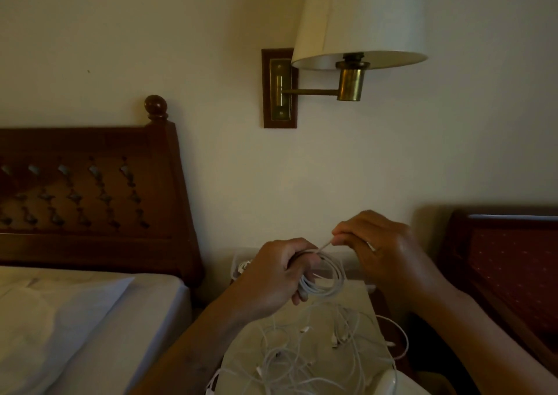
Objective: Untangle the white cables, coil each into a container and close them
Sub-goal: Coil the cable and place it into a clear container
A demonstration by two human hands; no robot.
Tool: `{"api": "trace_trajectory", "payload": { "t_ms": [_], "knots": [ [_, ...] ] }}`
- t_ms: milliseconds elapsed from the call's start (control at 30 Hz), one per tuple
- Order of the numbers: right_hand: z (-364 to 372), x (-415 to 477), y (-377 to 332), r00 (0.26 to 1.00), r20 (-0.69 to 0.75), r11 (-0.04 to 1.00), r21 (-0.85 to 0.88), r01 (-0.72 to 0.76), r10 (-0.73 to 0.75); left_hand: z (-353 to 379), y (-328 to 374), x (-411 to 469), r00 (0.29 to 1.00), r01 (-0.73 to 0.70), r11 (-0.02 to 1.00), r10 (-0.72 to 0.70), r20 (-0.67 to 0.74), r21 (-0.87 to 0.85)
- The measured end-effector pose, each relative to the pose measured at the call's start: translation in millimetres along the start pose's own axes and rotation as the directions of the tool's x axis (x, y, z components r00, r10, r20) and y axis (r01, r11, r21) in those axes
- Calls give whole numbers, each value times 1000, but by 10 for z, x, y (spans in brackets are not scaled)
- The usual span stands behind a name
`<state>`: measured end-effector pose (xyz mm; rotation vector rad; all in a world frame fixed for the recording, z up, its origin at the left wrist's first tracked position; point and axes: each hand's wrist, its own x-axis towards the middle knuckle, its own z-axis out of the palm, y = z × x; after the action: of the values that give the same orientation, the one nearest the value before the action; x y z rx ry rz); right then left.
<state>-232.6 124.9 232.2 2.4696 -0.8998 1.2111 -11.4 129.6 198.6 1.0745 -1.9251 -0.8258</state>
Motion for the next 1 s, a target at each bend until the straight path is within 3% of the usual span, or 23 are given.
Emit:
{"api": "trace_trajectory", "payload": {
  "t_ms": [200,367,433,467,500,567,667,767,900,1000],
  "knots": [
    [32,30,92,990,-125,996,-76,57,-66,-33,68,-22,998,-64,998,64,-12,8],
    [134,-22,86,989,-142,948,-318,-12,-35,-1,96,-53,991,-109,992,105,-79,-61],
    [246,-61,-5,992,-103,982,-168,-92,75,13,100,-59,986,-129,988,118,-118,-89],
    [281,-68,-57,977,-66,979,32,-200,202,10,103,-59,985,-131,984,115,-132,-118],
    [299,-54,-112,929,15,894,268,-360,370,7,103,-59,984,-125,981,104,-141,-146],
    [323,-29,-193,797,242,582,572,-578,554,10,104,-57,983,-110,980,82,-166,-168],
    [288,14,-227,710,419,284,709,-646,566,13,118,-45,972,-124,984,94,-215,-129],
    [224,34,-212,646,556,39,741,-670,523,-21,135,-25,966,-131,988,108,-234,-85],
    [195,12,-258,655,596,6,738,-675,466,-17,146,-18,972,-110,988,84,-220,-109],
    [189,-8,-328,685,563,107,732,-673,462,5,146,7,971,-107,986,76,-227,-126]
  ]
}}
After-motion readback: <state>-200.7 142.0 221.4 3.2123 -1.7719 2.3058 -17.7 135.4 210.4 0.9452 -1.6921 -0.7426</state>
